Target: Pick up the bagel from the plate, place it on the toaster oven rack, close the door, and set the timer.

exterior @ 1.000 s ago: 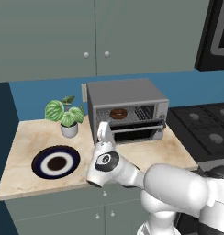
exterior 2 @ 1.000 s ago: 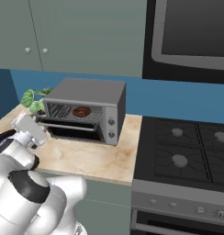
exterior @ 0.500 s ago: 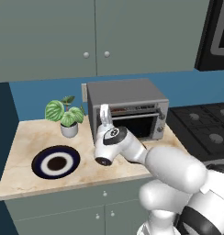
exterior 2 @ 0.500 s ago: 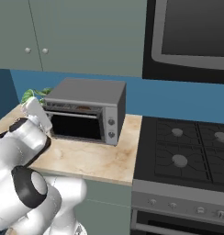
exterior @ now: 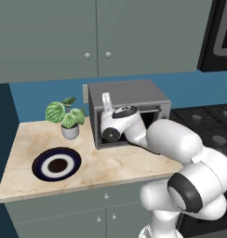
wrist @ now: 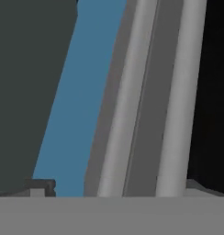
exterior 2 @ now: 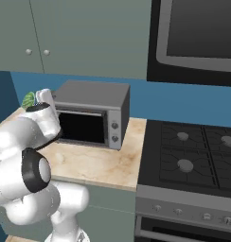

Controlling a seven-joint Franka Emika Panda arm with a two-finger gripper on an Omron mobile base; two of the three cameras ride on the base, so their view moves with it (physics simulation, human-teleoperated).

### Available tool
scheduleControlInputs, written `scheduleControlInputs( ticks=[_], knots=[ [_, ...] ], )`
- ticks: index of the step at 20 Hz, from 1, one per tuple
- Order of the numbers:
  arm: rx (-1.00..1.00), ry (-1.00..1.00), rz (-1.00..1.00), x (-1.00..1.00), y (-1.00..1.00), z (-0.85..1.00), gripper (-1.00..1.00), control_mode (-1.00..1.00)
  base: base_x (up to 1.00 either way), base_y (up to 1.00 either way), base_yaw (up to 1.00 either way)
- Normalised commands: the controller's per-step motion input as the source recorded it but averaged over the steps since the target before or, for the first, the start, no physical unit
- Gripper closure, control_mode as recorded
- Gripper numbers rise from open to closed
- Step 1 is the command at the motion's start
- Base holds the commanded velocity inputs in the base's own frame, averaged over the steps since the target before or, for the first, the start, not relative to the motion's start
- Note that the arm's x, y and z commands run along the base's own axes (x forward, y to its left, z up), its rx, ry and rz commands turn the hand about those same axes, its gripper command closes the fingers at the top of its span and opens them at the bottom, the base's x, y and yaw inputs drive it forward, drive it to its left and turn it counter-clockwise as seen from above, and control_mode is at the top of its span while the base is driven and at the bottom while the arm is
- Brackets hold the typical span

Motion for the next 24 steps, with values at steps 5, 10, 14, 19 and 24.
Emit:
scheduleControlInputs(
  ticks=[5, 10, 14, 19, 24],
  knots=[
    [0.0, 0.37, 0.01, 0.39, 0.13, 0.01, -1.0, -1.0, 0.0, 0.0, 0.0],
    [0.0, 0.32, 0.02, 0.19, 0.29, 0.0, -1.0, -1.0, 0.0, 0.0, 0.0],
    [0.0, 0.32, 0.04, 0.0, 0.59, 0.0, -1.0, -1.0, 0.0, 0.0, 0.0],
    [0.0, 0.28, 0.03, 0.0, 0.8, 0.0, -1.0, -1.0, 0.0, 0.0, 0.0],
    [-0.04, 0.2, 0.03, 0.0, 0.96, 0.0, -1.0, -1.0, 0.0, 0.0, 0.0]
  ],
)
